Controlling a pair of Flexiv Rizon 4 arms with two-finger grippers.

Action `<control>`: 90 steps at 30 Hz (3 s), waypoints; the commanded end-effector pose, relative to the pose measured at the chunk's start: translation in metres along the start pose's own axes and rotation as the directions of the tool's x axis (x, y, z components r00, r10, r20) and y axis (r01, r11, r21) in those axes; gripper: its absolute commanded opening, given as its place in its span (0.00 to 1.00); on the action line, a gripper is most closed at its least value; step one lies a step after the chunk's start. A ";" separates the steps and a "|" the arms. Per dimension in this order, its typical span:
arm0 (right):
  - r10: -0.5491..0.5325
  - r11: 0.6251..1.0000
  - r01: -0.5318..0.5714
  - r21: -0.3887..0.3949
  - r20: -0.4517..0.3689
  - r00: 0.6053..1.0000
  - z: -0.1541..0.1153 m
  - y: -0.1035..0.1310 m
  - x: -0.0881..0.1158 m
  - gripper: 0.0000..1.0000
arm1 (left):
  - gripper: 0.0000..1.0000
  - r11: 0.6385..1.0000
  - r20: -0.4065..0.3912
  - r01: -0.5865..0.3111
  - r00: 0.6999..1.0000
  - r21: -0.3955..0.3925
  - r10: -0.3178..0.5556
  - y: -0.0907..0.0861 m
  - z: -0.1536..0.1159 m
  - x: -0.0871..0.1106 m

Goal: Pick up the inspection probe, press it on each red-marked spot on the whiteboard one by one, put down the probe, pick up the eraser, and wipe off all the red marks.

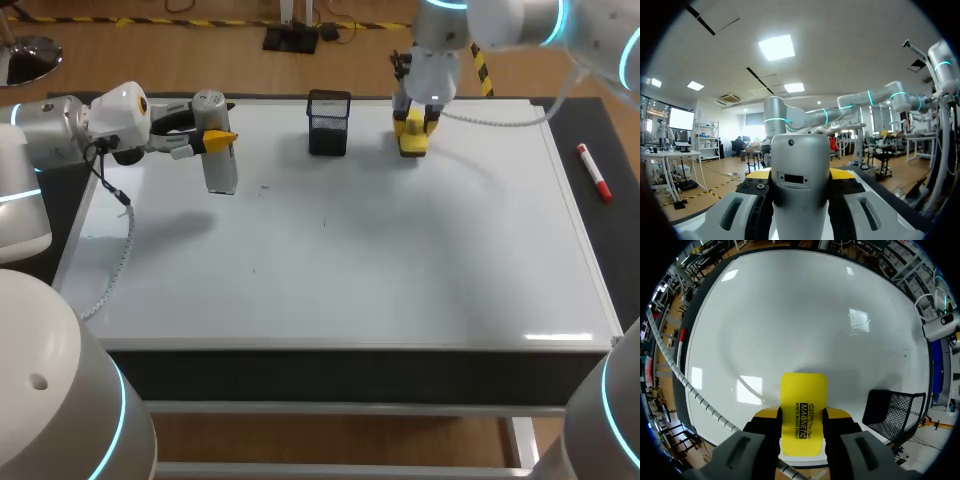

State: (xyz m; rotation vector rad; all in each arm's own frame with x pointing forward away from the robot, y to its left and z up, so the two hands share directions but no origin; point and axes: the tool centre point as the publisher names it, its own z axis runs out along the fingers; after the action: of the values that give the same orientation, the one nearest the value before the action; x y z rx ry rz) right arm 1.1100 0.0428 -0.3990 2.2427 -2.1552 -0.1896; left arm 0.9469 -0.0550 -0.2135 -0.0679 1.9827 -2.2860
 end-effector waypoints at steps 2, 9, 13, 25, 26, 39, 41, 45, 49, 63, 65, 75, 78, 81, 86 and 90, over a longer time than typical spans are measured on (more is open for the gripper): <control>-0.004 0.994 0.001 -0.111 -0.026 1.000 -0.001 -0.042 -0.005 0.00 | 0.00 1.000 -0.002 -0.001 1.000 0.002 0.001 0.000 0.000 -0.001; -0.008 0.994 0.003 -0.113 -0.042 0.999 0.001 -0.044 -0.001 0.00 | 0.00 1.000 -0.002 -0.001 1.000 0.002 0.001 0.000 0.000 -0.001; -0.006 0.994 0.001 -0.112 -0.042 0.999 0.003 -0.037 0.004 0.00 | 0.00 1.000 -0.002 -0.001 1.000 0.002 0.001 0.000 0.000 -0.001; 0.000 0.994 -0.004 -0.106 -0.042 0.999 0.012 -0.022 0.006 0.00 | 0.00 1.000 -0.002 -0.001 1.000 0.002 0.001 0.000 0.000 -0.001; 0.002 0.994 -0.006 -0.105 -0.042 0.999 0.013 -0.021 0.006 0.00 | 0.00 1.000 -0.002 -0.001 1.000 0.002 0.001 0.000 0.000 -0.001; 0.033 0.996 -0.036 -0.082 -0.035 0.999 0.021 -0.014 0.007 0.00 | 0.00 1.000 -0.002 -0.001 1.000 0.002 0.001 0.000 0.000 -0.001; 0.036 0.996 -0.039 -0.078 -0.039 0.999 0.022 -0.013 0.007 0.00 | 0.00 1.000 -0.002 -0.001 1.000 0.002 0.001 0.000 0.000 -0.001; 0.036 0.997 -0.039 -0.074 -0.045 0.998 0.022 -0.011 0.007 0.00 | 0.00 1.000 -0.002 -0.001 1.000 0.002 0.001 0.000 0.000 -0.001; 0.044 0.996 -0.048 -0.072 -0.056 0.997 0.022 -0.009 0.009 0.45 | 0.00 1.000 -0.002 -0.001 1.000 0.002 0.001 0.000 0.000 -0.001; 0.252 0.967 -0.244 -0.070 0.153 0.955 -0.026 -0.011 0.038 1.00 | 0.00 1.000 -0.002 -0.001 1.000 0.002 0.001 0.000 0.000 -0.001; 0.315 0.948 -0.301 -0.098 0.196 0.929 -0.037 -0.014 0.045 1.00 | 0.00 1.000 -0.002 -0.001 1.000 0.002 0.001 0.000 0.000 -0.001; 0.633 0.770 -0.553 -0.318 0.278 0.723 -0.089 -0.020 0.077 1.00 | 0.00 1.000 -0.002 -0.001 1.000 0.002 0.001 0.000 0.000 -0.001; 0.717 0.688 -0.622 -0.374 0.219 0.661 -0.103 -0.021 0.086 1.00 | 0.00 1.000 -0.002 -0.001 1.000 0.002 0.001 0.000 0.000 -0.001; 0.759 0.641 -0.644 -0.417 0.218 0.614 -0.117 -0.020 0.095 1.00 | 0.00 1.000 -0.002 -0.001 1.000 0.002 0.001 0.000 0.000 -0.001; 0.807 0.580 -0.662 -0.476 0.220 0.549 -0.134 -0.018 0.106 1.00 | 0.00 1.000 -0.002 -0.001 1.000 0.002 0.001 0.000 0.000 -0.001; 0.807 0.581 -0.633 -0.512 0.263 0.528 -0.145 -0.015 0.113 1.00 | 0.00 1.000 -0.002 -0.001 1.000 0.002 0.001 0.000 0.000 -0.001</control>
State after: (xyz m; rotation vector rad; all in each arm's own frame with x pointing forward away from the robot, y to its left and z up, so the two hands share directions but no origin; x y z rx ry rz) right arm 1.1376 -0.0646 -0.2707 0.9641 -2.8527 -0.9816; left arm 0.9469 -0.0550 -0.2135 -0.0678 1.9827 -2.2861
